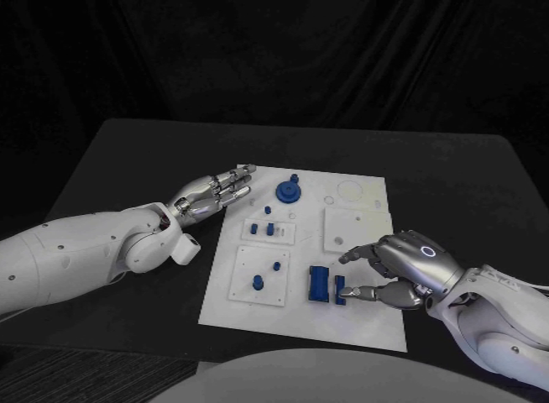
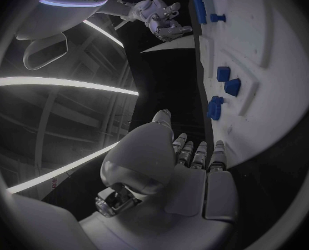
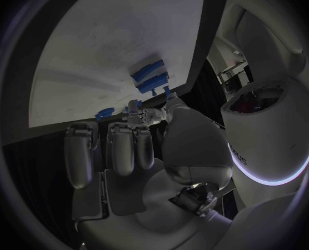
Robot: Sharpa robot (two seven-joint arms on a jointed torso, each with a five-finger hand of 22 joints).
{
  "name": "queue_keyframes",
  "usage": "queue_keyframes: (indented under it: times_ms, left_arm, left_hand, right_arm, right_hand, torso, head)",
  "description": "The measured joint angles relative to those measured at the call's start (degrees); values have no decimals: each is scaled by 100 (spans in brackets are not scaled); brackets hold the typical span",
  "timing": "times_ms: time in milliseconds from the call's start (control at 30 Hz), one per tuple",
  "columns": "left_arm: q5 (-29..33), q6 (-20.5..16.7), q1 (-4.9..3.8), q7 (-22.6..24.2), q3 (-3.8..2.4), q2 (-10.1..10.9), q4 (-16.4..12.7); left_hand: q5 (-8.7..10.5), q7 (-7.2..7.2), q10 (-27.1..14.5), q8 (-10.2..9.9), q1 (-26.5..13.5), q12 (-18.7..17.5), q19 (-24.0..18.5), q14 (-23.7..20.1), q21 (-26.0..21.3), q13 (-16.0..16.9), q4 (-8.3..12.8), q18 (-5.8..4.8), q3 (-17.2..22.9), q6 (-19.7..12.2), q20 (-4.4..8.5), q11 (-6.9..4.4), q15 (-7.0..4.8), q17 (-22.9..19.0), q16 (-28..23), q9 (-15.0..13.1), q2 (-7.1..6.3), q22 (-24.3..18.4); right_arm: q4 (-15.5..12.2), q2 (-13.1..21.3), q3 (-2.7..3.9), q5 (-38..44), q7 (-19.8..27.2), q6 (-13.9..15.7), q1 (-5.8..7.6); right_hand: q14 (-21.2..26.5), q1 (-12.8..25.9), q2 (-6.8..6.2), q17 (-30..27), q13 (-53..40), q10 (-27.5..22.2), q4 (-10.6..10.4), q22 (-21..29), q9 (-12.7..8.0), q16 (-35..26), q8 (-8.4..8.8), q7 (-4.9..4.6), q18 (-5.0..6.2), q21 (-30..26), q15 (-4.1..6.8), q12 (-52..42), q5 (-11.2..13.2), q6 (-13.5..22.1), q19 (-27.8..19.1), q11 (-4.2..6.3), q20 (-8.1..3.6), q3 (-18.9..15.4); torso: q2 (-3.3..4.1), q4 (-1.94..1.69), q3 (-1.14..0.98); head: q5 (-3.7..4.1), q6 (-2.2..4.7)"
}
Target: Assemble the parts on the task board
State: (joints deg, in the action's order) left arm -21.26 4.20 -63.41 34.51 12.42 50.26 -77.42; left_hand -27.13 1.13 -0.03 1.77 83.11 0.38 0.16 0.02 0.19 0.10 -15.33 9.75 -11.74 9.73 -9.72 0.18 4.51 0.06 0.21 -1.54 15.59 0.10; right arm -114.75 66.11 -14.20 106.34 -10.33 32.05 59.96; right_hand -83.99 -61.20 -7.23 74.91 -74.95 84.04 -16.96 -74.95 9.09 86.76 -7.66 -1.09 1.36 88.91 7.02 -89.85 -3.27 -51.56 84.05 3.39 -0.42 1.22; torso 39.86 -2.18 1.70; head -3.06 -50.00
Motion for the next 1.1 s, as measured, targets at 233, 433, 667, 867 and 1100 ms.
queue_keyframes:
  times_ms: [233, 433, 667, 867, 1100]
  left_arm:
    - [0, 0, 12, 8, 0, 7, 0]
    - [0, -6, 14, 27, 0, 19, -6]
    - [0, -13, 16, 49, 0, 24, -12]
    - [0, -13, 16, 56, 0, 25, -15]
    - [0, -13, 17, 58, 0, 24, -15]
  left_hand:
    - [0, 0, 0, 0, 0, 0, 0, 0, 0, -3, 0, 0, 0, 0, 0, 0, 0, 1, 0, 0, 0, 0]
    - [0, 0, 0, 0, 0, 0, 0, 0, 0, -5, 0, 0, 0, 0, 0, 0, 0, 2, 0, 0, 0, 0]
    - [0, -21, 0, 22, 0, 0, 0, 0, 0, -4, 0, 0, 0, 21, 0, 0, 0, 3, 0, 0, 0, 0]
    - [0, -21, 0, 22, 0, 0, 0, 0, 0, -3, 0, 0, -1, 21, 0, 0, 0, 4, 0, 0, 0, -3]
    - [0, -21, 0, 22, 0, 0, 0, 0, 0, -3, 0, 0, -1, 21, 0, 0, 0, 1, 0, 0, 0, -4]
  right_arm:
    - [-29, 11, 1, 21, 350, 266, 0]
    - [-12, 5, 1, 16, 470, 256, -33]
    - [24, -11, -1, 13, 460, 107, -127]
    - [59, -42, -1, 11, 394, -49, -146]
    - [96, -73, 0, 10, 274, -219, -153]
  right_hand:
    - [0, 22, -22, 0, 1, 0, -3, 0, -4, 26, -51, -44, -58, 31, 0, 0, 0, -259, 0, 0, 0, 29]
    - [0, 68, -68, 0, 1, 0, -3, 1, -21, 26, -51, -44, -54, 31, 0, 0, 22, -259, 0, 0, 0, 29]
    - [0, 97, -38, 0, 1, 0, -3, 1, -28, 26, -51, -64, -51, 31, 0, 0, 22, -279, 0, 0, 0, 29]
    - [0, 97, -38, 0, 2, 0, -3, 2, -33, 26, -51, -64, -50, 31, 0, 0, 22, -279, 0, 0, 0, 29]
    - [0, 97, -38, 0, 2, 0, -3, 2, -38, 25, -51, -64, -49, 31, 0, 0, 22, -279, 0, -1, 0, 29]
  torso:
    - [5, -1, -1]
    - [12, -4, -1]
    - [12, -8, 1]
    - [8, -8, 2]
    - [8, -7, 2]
  head:
    - [19, 0]
    - [23, 0]
    - [22, 0]
    - [13, 0]
    - [18, 0]
